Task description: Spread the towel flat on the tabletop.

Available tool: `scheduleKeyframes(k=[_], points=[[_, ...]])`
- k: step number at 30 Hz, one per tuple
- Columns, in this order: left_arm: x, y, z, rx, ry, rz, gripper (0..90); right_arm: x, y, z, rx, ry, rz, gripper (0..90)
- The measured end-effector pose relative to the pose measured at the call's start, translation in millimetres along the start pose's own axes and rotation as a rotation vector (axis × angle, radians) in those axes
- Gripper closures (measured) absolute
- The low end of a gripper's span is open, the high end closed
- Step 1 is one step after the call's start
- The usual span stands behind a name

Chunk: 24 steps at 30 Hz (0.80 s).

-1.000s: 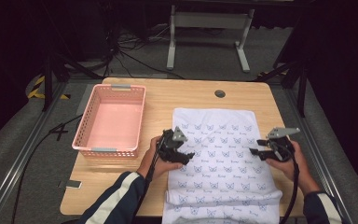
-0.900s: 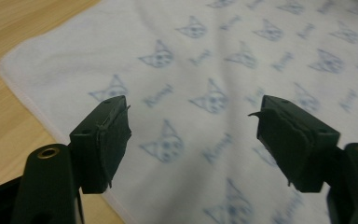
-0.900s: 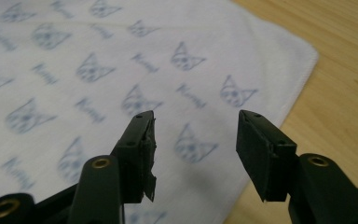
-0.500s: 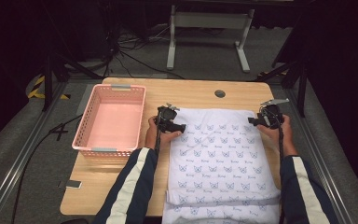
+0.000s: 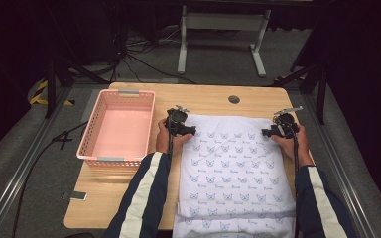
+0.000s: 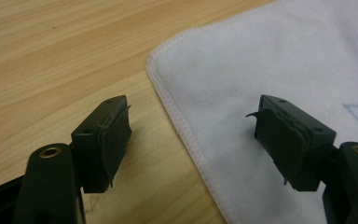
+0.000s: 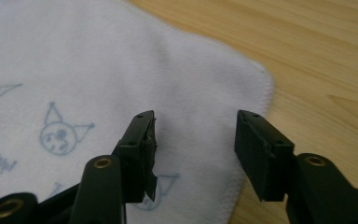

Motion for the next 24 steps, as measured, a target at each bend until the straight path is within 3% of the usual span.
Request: scheduleKeyframes(k=[2,7,9,10,12,14,15,16,19,24], points=[[1.2,3.8,0.1,0.000,-0.001,0.022,26.2,4.2,-1.5,-6.8,-0.030,0.027,-0.045,47.5],[2.1,5.0,-0.2,0.014,0.018,0.031,27.9,9.6,3.1,-17.1,-0.074,0.068,-0.055,41.9],[1.9,2.2,-2.4,-0.007,0.039,0.042,38.1,13.4,8.1,-18.2,-0.101,0.062,-0.052,41.2],[1.4,0.6,-3.1,-0.015,0.041,0.054,43.1,15.0,12.0,-15.4,-0.079,0.071,-0.060,40.9],[1.3,-1.2,-4.0,-0.026,0.047,0.055,50.5,11.8,20.1,-12.6,-0.104,0.033,-0.004,39.7],[1.6,-1.0,-5.0,-0.034,0.051,0.048,62.0,12.7,21.8,-10.4,-0.092,0.043,-0.010,41.7],[1.7,-1.7,-5.8,-0.046,0.053,0.057,68.6,11.9,23.3,-8.8,-0.059,0.088,-0.011,41.8],[2.0,-1.9,-6.2,-0.060,0.057,0.064,72.7,11.7,23.0,-9.4,-0.056,0.087,-0.010,42.4],[1.7,-2.4,-9.3,-0.070,0.067,0.070,82.6,12.1,20.7,-5.3,-0.026,0.073,0.011,55.3],[1.2,-3.1,-12.3,-0.050,0.075,0.068,84.6,13.3,19.2,7.1,0.032,0.064,0.037,82.3]])
Point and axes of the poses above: each handheld gripper's, and its own axes: y roughly forward along the jaws, x roughly out of its top, z roughly to its left, the point moved 9 cm from there along y, roughly forward along the jaws, and after that the axes turned 9 degrees about -z, right-handed, at the moved point
